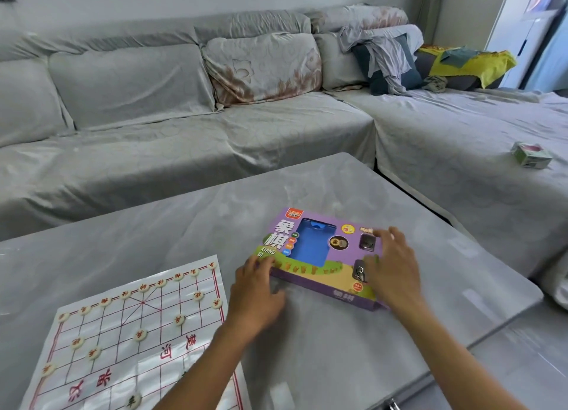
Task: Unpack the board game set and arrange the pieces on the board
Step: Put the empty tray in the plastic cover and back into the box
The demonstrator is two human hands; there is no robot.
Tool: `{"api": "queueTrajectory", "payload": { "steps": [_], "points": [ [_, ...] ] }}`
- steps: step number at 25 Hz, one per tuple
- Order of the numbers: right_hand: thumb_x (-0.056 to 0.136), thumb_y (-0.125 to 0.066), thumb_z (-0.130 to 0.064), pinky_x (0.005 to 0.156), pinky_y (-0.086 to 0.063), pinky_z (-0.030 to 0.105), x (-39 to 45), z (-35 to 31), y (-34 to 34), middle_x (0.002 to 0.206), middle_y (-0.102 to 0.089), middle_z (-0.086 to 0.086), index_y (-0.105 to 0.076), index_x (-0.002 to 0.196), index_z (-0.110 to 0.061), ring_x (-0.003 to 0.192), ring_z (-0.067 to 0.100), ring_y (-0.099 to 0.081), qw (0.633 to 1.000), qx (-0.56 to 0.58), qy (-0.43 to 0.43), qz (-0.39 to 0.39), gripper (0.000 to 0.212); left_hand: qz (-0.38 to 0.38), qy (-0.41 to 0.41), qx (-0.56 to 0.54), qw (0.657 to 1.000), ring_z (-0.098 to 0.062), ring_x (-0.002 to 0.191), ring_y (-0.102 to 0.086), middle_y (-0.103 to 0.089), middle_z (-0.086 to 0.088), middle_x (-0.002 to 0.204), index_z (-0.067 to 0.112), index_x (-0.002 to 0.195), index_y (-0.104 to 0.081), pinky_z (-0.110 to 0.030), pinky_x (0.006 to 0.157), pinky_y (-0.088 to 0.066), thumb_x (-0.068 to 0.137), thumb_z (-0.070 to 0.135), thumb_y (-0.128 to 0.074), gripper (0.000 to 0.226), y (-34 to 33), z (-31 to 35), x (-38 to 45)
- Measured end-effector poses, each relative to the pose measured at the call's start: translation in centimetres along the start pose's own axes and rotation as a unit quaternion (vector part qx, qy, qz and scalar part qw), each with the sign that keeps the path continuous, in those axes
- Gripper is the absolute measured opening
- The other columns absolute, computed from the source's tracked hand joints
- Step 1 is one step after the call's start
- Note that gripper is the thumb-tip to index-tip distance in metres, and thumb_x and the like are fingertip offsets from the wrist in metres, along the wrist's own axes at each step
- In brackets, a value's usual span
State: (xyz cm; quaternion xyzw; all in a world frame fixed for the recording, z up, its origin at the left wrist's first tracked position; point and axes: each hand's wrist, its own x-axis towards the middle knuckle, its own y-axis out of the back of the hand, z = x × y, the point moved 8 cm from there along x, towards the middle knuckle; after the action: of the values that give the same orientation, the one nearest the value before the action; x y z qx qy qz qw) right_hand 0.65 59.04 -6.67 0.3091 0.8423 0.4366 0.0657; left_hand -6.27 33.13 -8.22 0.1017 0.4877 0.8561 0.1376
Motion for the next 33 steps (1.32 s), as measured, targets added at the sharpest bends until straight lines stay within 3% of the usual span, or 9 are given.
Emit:
{"api": "queueTrajectory", "payload": {
  "steps": [4, 8, 11, 15, 18, 22, 25, 29, 33],
  "points": [
    [0.086, -0.056, -0.029, 0.090, -0.041, 0.040, -1.5, 0.9, 0.0, 0.133, -0.045, 0.003, -0.047, 0.129, -0.023, 0.110, 0.032, -0.048, 0.997, -0.029, -0.070, -0.004, 0.044, -0.018, 0.009, -0.027, 0.999, -0.024, 0.133, -0.032, -0.023, 0.002, 0.151, 0.024, 0.140, -0.040, -0.035, 0.106, -0.035, 0.083, 0.026, -0.066, 0.063, -0.3, -1.5, 0.6],
    [0.087, -0.060, -0.027, 0.074, -0.046, 0.033, -1.5, 4.3, 0.6, 0.110, -0.065, 0.005, -0.058, 0.110, -0.019, 0.093, 0.025, -0.060, 0.972, 0.136, -0.192, -0.029, 0.024, 0.001, 0.018, -0.049, 0.999, -0.024, 0.129, -0.036, -0.027, 0.004, 0.144, 0.026, 0.132, -0.045, -0.035, 0.100, -0.039, 0.079, 0.030, -0.071, 0.060, -0.7, -1.4, 0.8],
    [0.081, -0.064, -0.020, 0.081, -0.056, 0.043, -2.2, 3.6, -0.8, 0.096, -0.072, 0.002, -0.063, 0.091, -0.023, 0.083, 0.022, -0.069, 0.943, 0.254, -0.206, -0.052, 0.010, 0.005, 0.029, -0.067, 0.997, -0.020, 0.123, -0.040, -0.038, 0.001, 0.133, 0.025, 0.125, -0.050, -0.027, 0.094, -0.038, 0.075, 0.034, -0.075, 0.057, -0.2, -1.3, 1.3],
    [0.080, -0.066, -0.012, 0.073, -0.059, 0.042, -3.0, 2.3, 1.4, 0.084, -0.073, 0.001, -0.071, 0.097, -0.019, 0.069, 0.019, -0.067, 0.909, 0.360, -0.212, 0.005, 0.018, -0.013, 0.016, 0.010, 1.000, -0.021, 0.125, -0.040, -0.047, 0.005, 0.130, 0.028, 0.126, -0.049, -0.030, 0.094, -0.039, 0.067, 0.046, -0.075, 0.067, 1.1, -1.3, 1.4],
    [0.084, -0.061, -0.001, 0.057, -0.056, 0.031, -4.0, -2.8, 2.7, 0.077, -0.068, 0.001, -0.071, 0.093, -0.017, 0.061, 0.016, -0.060, 0.904, 0.410, -0.124, -0.009, 0.021, 0.033, -0.112, 0.035, 0.993, -0.018, 0.129, -0.041, -0.048, 0.005, 0.138, 0.024, 0.134, -0.045, -0.036, 0.103, -0.038, 0.064, 0.053, -0.071, 0.080, 1.4, 2.8, 0.1],
    [0.084, -0.069, -0.016, 0.066, -0.055, 0.029, -5.6, -8.9, 3.7, 0.090, -0.065, -0.010, -0.071, 0.096, -0.034, 0.075, 0.014, -0.063, 0.932, 0.360, 0.029, -0.016, 0.023, 0.171, -0.159, -0.103, 0.967, -0.017, 0.112, -0.059, -0.063, 0.003, 0.126, 0.023, 0.127, -0.057, -0.030, 0.086, -0.052, 0.079, 0.020, -0.076, 0.052, 5.6, 5.4, -1.4],
    [0.084, -0.072, -0.031, 0.087, -0.044, 0.023, -5.8, -11.4, 7.0, 0.115, -0.054, -0.013, -0.069, 0.098, -0.041, 0.103, 0.009, -0.052, 0.954, 0.222, 0.187, 0.077, 0.017, 0.094, -0.174, -0.245, 0.949, -0.006, 0.105, -0.061, -0.064, 0.022, 0.115, 0.040, 0.119, -0.058, -0.017, 0.082, -0.052, 0.081, 0.024, -0.075, 0.044, 8.8, 5.0, -1.7],
    [0.088, -0.064, -0.039, 0.105, -0.032, 0.044, -4.9, -15.2, 9.5, 0.129, -0.059, -0.011, -0.070, 0.113, -0.032, 0.126, 0.014, -0.047, 0.925, 0.110, 0.339, 0.135, 0.027, 0.017, -0.176, -0.348, 0.921, 0.003, 0.104, -0.061, -0.065, 0.033, 0.106, 0.042, 0.113, -0.057, -0.014, 0.079, -0.052, 0.075, 0.033, -0.072, 0.041, 11.5, 5.6, -2.2],
    [0.092, -0.058, -0.034, 0.100, -0.038, 0.054, -4.4, -17.2, 8.6, 0.122, -0.067, -0.005, -0.071, 0.115, -0.025, 0.121, 0.022, -0.056, 0.898, 0.071, 0.403, 0.161, 0.028, 0.122, -0.188, -0.334, 0.915, -0.002, 0.114, -0.056, -0.053, 0.032, 0.122, 0.044, 0.128, -0.041, -0.017, 0.084, -0.054, 0.077, 0.046, -0.069, 0.058, 13.3, 5.2, -3.1]
  ]
}}
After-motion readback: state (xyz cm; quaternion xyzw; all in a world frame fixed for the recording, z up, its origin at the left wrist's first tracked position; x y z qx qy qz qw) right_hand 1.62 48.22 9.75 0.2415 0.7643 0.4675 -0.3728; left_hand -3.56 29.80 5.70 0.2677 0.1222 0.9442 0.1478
